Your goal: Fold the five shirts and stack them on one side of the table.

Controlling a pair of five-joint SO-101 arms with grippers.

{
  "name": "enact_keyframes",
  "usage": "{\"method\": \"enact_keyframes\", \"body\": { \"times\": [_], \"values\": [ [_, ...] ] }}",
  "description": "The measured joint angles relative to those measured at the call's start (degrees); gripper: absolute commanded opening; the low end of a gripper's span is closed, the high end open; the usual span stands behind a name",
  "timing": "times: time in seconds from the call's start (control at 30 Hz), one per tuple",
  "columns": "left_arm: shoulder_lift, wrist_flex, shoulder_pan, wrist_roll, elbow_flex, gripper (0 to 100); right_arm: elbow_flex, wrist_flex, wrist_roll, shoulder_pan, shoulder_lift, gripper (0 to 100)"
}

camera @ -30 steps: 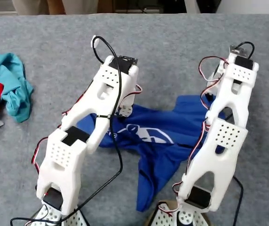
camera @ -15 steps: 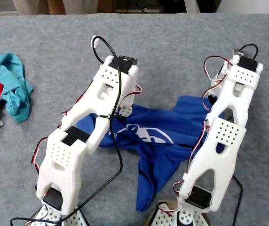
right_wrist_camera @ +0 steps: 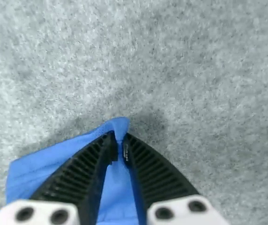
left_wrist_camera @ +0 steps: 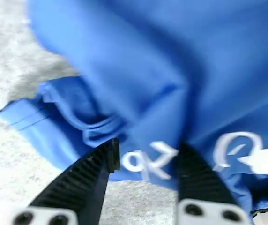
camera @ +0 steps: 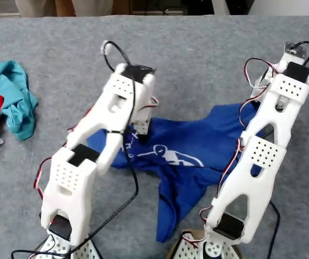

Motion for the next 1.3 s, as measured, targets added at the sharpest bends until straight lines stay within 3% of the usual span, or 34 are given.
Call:
{"method": "enact_keyframes", "body": {
  "times": [0.3, 0.43, 0.6, 0.8, 1.03, 1.17, 1.3],
  "values": [
    [-8.53, 0.00, -9.85, -0.35, -0.53, 26, -2.29, 0.00, 0.00, -1.76, 0.00, 0.6],
    [-8.79, -1.76, -9.93, -0.35, -6.42, 26, -4.92, -0.18, 0.00, -3.78, 0.00, 0.6],
    [-3.87, -11.78, -9.93, 3.43, -10.99, 26, -9.41, -1.14, -0.26, -4.31, 0.00, 0.6],
    [6.33, -21.10, -9.93, 7.30, -11.25, 26, -9.85, -4.75, -8.88, -4.22, -0.18, 0.6],
    [15.65, -25.14, -5.71, 7.47, -11.25, 26, -9.85, -7.47, -10.73, -0.70, -0.18, 0.6],
    [16.00, -24.00, -5.27, 7.56, -13.45, 26, -9.85, -7.82, -10.81, -0.70, -0.18, 0.6],
    [16.35, -16.18, -6.07, 6.59, -21.89, 26, -9.85, -8.00, -10.81, -0.70, -0.18, 0.6]
  ]
}}
